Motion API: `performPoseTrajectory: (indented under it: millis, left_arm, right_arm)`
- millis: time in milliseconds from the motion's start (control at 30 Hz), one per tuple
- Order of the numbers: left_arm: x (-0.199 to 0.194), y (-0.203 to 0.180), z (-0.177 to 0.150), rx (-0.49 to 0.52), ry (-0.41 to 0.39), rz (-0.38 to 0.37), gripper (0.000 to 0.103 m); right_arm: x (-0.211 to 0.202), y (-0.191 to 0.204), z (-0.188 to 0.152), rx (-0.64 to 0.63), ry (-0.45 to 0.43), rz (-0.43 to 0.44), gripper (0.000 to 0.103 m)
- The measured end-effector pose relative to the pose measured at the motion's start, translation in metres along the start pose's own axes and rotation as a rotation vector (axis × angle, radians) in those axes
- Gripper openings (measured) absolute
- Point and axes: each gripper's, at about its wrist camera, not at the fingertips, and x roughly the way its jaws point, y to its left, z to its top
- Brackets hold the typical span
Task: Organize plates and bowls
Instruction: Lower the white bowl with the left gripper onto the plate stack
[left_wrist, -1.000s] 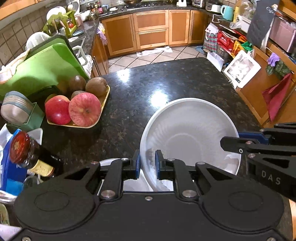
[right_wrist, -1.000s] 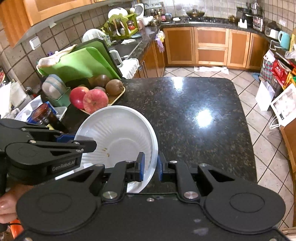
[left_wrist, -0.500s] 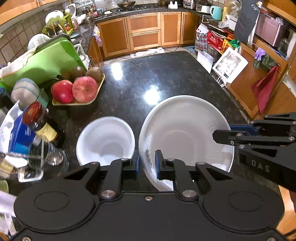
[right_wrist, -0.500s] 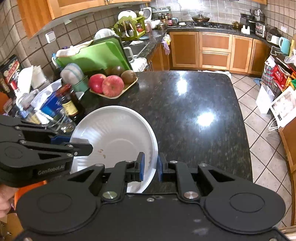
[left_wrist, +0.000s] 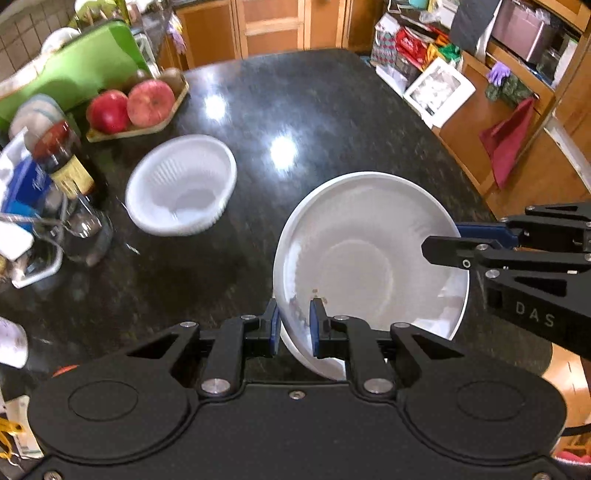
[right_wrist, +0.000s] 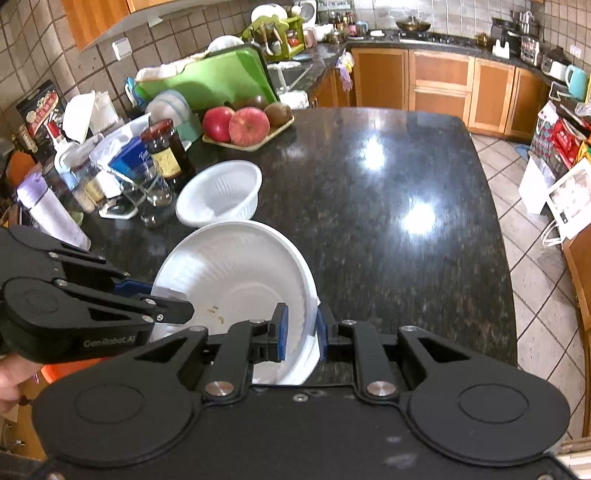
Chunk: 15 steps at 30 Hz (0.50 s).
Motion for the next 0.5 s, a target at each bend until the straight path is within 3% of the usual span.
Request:
performPoseTrajectory:
  millis: [267,333,500]
  left_arm:
    - [0.015,0.000,-0.009,-0.004,0.031,-0.028,0.022]
    - [0.016,-0.001,-0.011,-0.010,0.033,-0.035,0.028]
    - [0.012,-0.003,-0.014,0.005,-0.027,-0.001,0.031]
  right_arm:
    - [0.013,-0.011,-0.007,0.050,0.052,0.029,0.024]
    - [0.015,-0.014,-0.006,0.073,0.064,0.041,0.024]
    - [0.017,-0.016,-0.005,0.071,0.050,0.032,0.029]
